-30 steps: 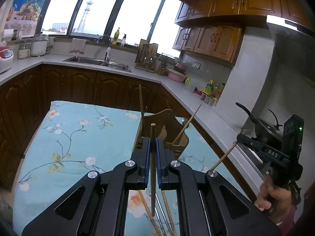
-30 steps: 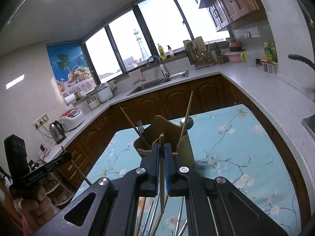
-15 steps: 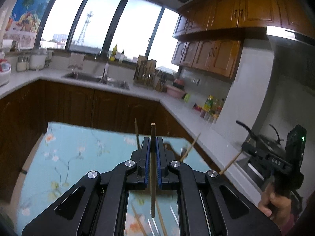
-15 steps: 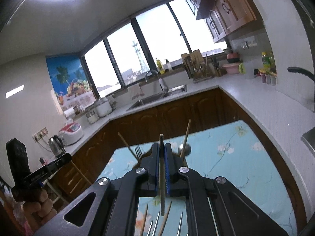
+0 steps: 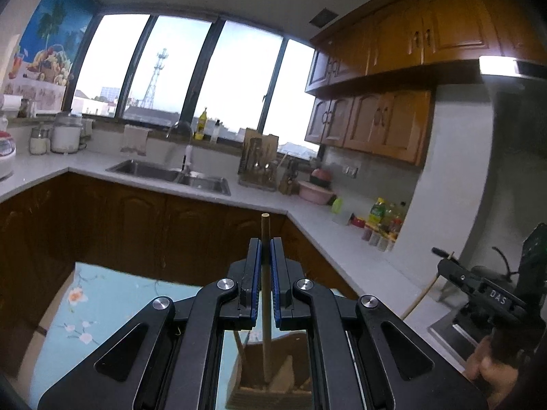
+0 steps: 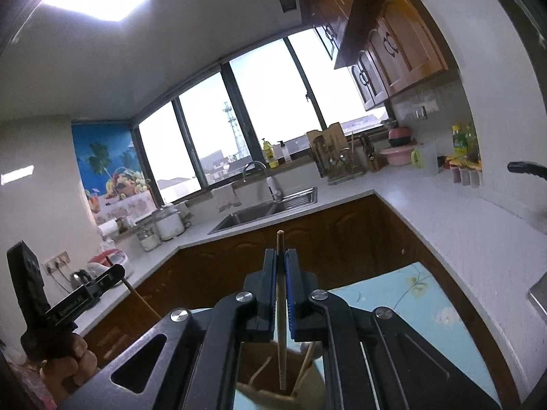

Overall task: Organize utensils
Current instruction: 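Lower both chopsticks into the holder and open both grippers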

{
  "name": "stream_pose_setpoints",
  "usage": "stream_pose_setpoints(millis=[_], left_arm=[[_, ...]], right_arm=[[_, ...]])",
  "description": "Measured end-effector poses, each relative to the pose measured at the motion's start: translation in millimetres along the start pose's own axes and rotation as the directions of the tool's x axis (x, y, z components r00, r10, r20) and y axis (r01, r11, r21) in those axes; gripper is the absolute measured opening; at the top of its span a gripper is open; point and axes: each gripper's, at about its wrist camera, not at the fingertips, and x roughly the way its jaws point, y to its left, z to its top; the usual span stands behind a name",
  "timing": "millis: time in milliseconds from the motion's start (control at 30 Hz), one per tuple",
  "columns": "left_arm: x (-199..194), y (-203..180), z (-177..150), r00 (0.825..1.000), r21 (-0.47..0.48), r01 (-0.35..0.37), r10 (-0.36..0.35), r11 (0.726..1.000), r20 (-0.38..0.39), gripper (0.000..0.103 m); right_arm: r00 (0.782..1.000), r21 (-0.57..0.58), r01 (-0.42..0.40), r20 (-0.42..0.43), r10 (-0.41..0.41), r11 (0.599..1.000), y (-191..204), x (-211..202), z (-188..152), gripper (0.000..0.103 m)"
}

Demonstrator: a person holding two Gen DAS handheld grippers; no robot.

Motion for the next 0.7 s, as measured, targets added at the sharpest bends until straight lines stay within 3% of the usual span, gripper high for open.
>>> stream_pose_setpoints(millis=[267, 400, 533, 700], left_arm=[[32, 20, -45, 0.998, -0.062, -0.046, 0.043, 0.997, -0.050, 0.005], [45, 23, -62, 0.995, -0.049, -0.055, 0.051, 0.997, -0.089, 0.005], [58, 23, -77, 0.987, -0.024, -0.041, 0.037, 0.999, -0.157, 0.005], [55, 22, -80, 0.988, -0.019, -0.042, 0.038, 0.999, -0.152, 0.005]], right_arm=[[0.997, -0.012, 0.051, -0.058, -0.051, 0.999, -7, 33, -46, 0.005], [0.993, 0.011, 0.055, -0.109, -0.053, 0.998, -14, 47, -69, 0.005], [0.989, 0.014, 0.053, -0.138, -0.050, 0.999, -16, 53, -79, 0.005], [0.988, 0.009, 0.054, -0.145, -0.052, 0.999, -16, 54, -78, 0.005]])
